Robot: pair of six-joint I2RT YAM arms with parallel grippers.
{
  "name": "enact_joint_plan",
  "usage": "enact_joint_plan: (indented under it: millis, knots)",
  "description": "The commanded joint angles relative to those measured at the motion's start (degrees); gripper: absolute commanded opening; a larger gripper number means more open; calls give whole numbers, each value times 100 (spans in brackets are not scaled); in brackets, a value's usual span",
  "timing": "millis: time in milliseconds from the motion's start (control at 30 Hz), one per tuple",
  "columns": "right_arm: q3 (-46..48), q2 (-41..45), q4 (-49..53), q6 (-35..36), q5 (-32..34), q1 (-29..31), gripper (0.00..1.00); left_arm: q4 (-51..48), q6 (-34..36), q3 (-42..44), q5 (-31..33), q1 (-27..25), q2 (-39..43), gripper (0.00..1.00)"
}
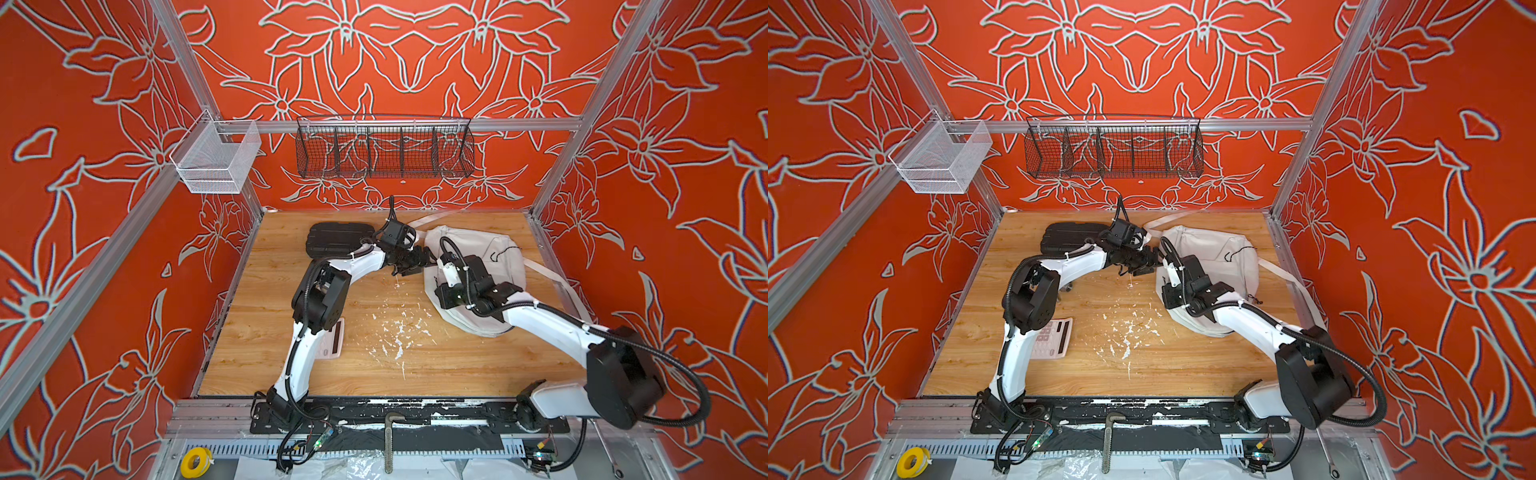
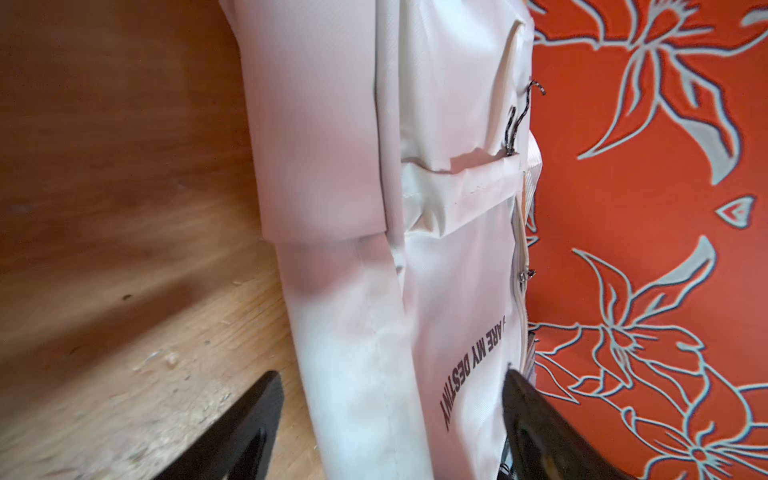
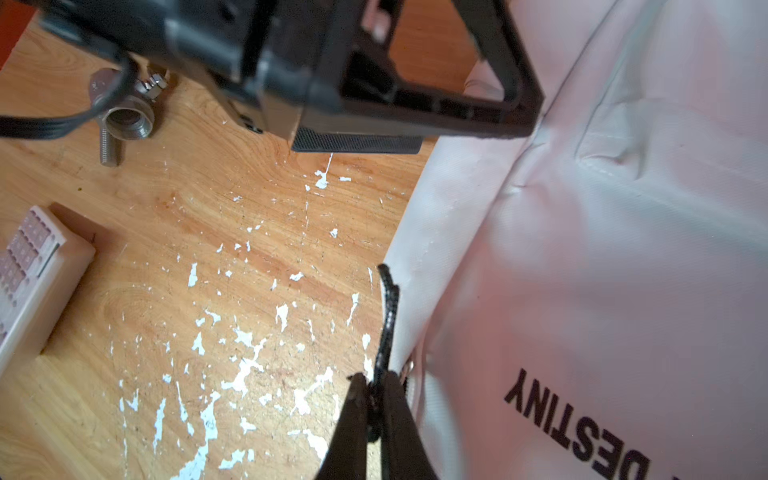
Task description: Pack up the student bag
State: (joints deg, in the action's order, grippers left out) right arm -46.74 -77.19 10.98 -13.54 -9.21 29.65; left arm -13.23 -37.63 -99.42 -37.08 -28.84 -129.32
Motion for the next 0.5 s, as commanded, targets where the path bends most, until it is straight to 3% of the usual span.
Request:
enact_joint_plan:
  millis: [0, 200, 300, 400, 467]
  knots:
    - [173, 305, -557, 302, 69, 41, 0, -279, 83, -100, -247, -171, -187, 75]
    - [51, 261, -517, 365, 40, 38, 0, -396, 226, -23, -291, -383, -287, 58]
    - [-15, 234, -480, 351, -19, 44, 0, -224, 89, 70, -267, -386, -254, 36]
    - [-25, 297, -322, 383, -41, 65, 0, -274, 51, -86, -265, -362, -251, 0]
    - [64, 459, -201, 461, -83, 74, 0, -449, 22, -245, -339, -257, -285, 0]
